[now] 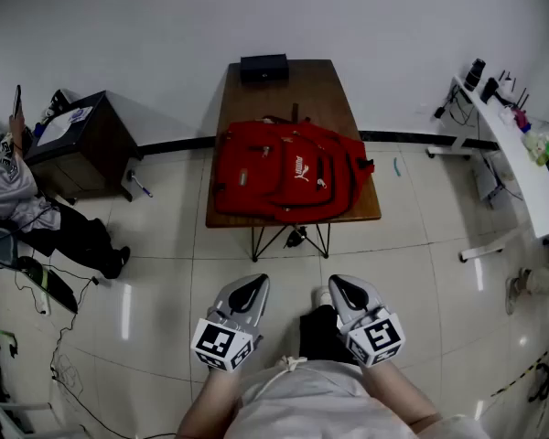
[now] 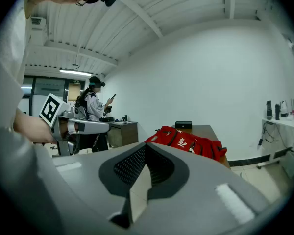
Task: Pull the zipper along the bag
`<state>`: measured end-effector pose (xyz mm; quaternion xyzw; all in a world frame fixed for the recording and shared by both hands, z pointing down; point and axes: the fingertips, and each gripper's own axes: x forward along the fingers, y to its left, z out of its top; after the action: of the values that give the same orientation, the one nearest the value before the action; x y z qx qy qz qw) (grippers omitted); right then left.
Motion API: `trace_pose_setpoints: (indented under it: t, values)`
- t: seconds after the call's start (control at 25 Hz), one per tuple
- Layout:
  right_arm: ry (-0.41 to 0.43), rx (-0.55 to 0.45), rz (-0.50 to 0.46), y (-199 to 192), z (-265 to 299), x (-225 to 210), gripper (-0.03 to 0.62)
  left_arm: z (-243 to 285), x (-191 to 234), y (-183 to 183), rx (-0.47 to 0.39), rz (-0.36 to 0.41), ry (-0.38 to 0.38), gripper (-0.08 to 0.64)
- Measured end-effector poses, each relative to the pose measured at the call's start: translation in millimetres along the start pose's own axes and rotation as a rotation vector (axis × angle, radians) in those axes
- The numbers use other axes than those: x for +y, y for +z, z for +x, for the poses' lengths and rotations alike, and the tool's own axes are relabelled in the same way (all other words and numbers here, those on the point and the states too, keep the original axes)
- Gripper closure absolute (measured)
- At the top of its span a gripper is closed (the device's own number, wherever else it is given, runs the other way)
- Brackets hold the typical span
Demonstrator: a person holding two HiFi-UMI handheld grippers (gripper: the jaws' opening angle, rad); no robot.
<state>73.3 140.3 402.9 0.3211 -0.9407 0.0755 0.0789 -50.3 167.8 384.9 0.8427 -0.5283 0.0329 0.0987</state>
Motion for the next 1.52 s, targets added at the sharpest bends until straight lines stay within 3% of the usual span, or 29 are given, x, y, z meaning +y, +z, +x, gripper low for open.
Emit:
trace_pose_setpoints:
  t: [0.24,0.48,0.72,1.12,1.36,1.52]
  values:
    - [0.039,0.002,-0.025,19,53,-79,0.586,98,25,15,-0.003,0.009,0.000,0.552]
    - [0.070,0.046,-0.003,26,102,-173,0.586,197,48,10,0.054,-0.022,0.016,0.552]
    - [0.146,0.077,-0.038,23,147,-228,0.586,260,73,-2,0.093,-0.042,0.062,0.552]
    - [0.265,0.229,-0.013,-20,210,-256,0.584,316,104,-37,0.218,-0.115,0.094,0.552]
    - [0.295,0.313,-0.021,-47,243,-250,0.584,341,117,-69,0.305,-0.154,0.055,0.552]
    - [0.302,0.375,-0.007,-69,262,-251,0.540,353,125,-81,0.338,-0.175,0.040,0.552]
